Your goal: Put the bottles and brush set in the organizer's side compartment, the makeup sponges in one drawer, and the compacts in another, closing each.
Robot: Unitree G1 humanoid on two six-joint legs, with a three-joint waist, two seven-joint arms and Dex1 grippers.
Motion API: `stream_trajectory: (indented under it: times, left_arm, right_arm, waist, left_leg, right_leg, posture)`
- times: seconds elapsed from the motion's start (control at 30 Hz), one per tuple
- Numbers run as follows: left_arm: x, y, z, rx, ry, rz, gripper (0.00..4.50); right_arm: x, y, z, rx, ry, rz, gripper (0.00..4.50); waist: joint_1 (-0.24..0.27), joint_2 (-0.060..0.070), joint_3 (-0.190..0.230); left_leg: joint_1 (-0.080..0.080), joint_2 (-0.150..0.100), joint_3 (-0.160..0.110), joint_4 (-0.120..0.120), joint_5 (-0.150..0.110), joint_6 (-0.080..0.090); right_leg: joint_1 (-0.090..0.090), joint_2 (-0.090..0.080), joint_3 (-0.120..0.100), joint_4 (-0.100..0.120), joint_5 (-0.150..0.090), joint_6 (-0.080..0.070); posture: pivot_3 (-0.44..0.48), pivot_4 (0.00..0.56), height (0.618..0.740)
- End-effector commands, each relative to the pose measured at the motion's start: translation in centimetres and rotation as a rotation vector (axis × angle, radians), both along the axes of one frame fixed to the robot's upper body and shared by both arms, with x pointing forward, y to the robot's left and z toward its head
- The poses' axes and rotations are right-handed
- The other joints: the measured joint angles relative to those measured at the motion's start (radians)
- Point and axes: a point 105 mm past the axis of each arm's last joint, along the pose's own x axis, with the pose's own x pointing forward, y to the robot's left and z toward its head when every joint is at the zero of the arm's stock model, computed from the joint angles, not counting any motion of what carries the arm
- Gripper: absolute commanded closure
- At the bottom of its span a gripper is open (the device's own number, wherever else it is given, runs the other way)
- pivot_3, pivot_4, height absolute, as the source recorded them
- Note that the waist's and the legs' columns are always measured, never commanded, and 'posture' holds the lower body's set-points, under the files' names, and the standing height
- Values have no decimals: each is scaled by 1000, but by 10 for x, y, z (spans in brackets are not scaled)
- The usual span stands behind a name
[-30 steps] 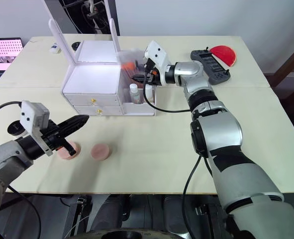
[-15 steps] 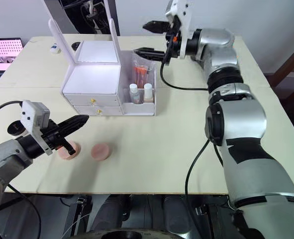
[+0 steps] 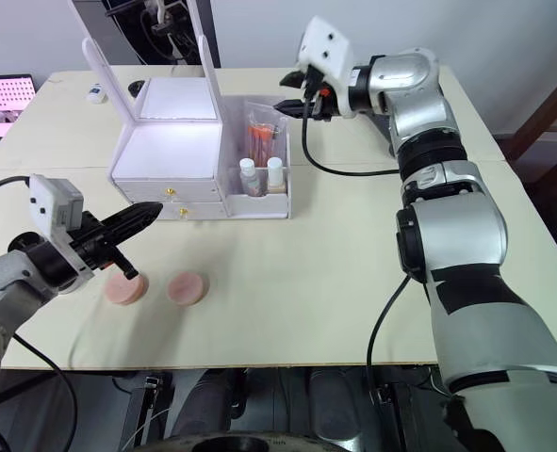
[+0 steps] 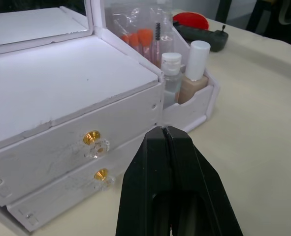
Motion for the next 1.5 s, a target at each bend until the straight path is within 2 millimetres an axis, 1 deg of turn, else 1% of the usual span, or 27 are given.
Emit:
stream_trajectory:
  times: [0.03,0.07,0.23,0.43,0.53,0.6,0.7,0.73,0.87,0.93,1.07,1.23,1.3,1.43,1.5]
  left_arm:
    - [-1,-1,7,23,-45,1,4500]
    - [-2,0,6,29,-43,7,4500]
    - [-5,3,5,27,-42,24,4500]
    - [-7,4,4,33,-42,33,4500]
    - [-6,4,5,36,-43,34,4500]
    - [-6,4,5,38,-43,33,4500]
    - [-6,7,5,44,-43,45,4500]
    - [-6,8,5,44,-43,47,4500]
    - [-7,7,5,41,-43,48,4500]
    - [-6,7,4,40,-43,45,4500]
    - [-4,4,5,39,-47,35,4500]
    - [-2,4,6,42,-50,34,4500]
    - [-2,4,5,44,-51,35,4500]
    - [-4,6,5,48,-50,42,4500]
    - [-4,6,5,49,-50,43,4500]
  right_arm:
    - [6,-2,19,-70,-123,-74,4387]
    - [7,-3,18,-85,-119,-77,4461]
    - [8,-2,15,-97,-108,-83,4461]
    - [9,10,7,-95,-99,-74,4461]
    - [14,12,5,-106,-124,-115,4461]
    - [15,11,10,-79,-127,-128,4461]
    - [14,2,31,-38,-154,-153,4461]
    - [13,-2,33,-52,-155,-154,4461]
    - [15,-11,31,-83,-155,-179,4461]
    - [16,-10,26,-87,-151,-186,4461]
    - [18,-1,12,-95,-134,-179,4461]
    - [17,23,-4,-84,-98,-129,4461]
    - [16,29,-9,-86,-85,-114,4461]
    - [13,40,-11,-56,-71,-81,4461]
    - [14,39,-6,-39,-85,-92,4461]
  waist:
    - [0,0,0]
    - [0,0,0]
    - [0,0,0]
    - [-1,0,0]
    - [-1,0,0]
    - [1,0,0]
    - [2,0,0]
    - [2,0,0]
    - [0,0,0]
    - [-3,0,0]
    - [-2,0,0]
    - [-1,0,0]
    - [-1,0,0]
    - [0,0,0]
    - [1,0,0]
  left_leg:
    - [0,0,0,0,0,0]
    - [0,0,0,0,0,0]
    - [0,0,1,-1,0,0]
    - [0,0,1,-1,0,0]
    - [0,0,1,-1,0,0]
    - [0,0,1,-1,0,0]
    - [-1,0,1,0,0,0]
    - [-1,0,1,0,0,0]
    - [0,0,1,-1,0,0]
    - [0,0,1,-1,0,0]
    - [0,1,1,-1,0,0]
    - [0,3,1,-1,0,0]
    - [0,3,1,-1,0,0]
    - [0,4,1,-1,0,0]
    - [0,4,1,-1,0,0]
  right_leg:
    - [0,0,0,0,0,0]
    - [0,0,0,0,0,0]
    - [-1,0,1,0,0,0]
    - [-1,0,1,0,0,0]
    - [-1,0,1,1,0,0]
    - [-1,0,1,1,0,0]
    - [-1,0,1,1,0,0]
    - [-1,0,2,1,0,0]
    - [-1,0,1,1,0,0]
    - [-1,0,2,1,0,0]
    - [-2,2,2,1,1,0]
    - [-2,4,2,1,2,1]
    - [-2,4,2,1,2,1]
    - [-2,4,2,1,3,1]
    - [-2,4,2,1,3,1]
  posture:
    - [0,150,740]
    - [0,150,740]
    - [0,150,740]
    - [0,150,740]
    - [0,150,740]
    - [0,150,740]
    - [0,150,740]
    - [0,150,740]
    - [0,150,740]
    - [0,150,740]
    - [0,150,740]
    - [0,150,740]
    - [0,150,740]
    - [0,150,740]
    - [0,150,740]
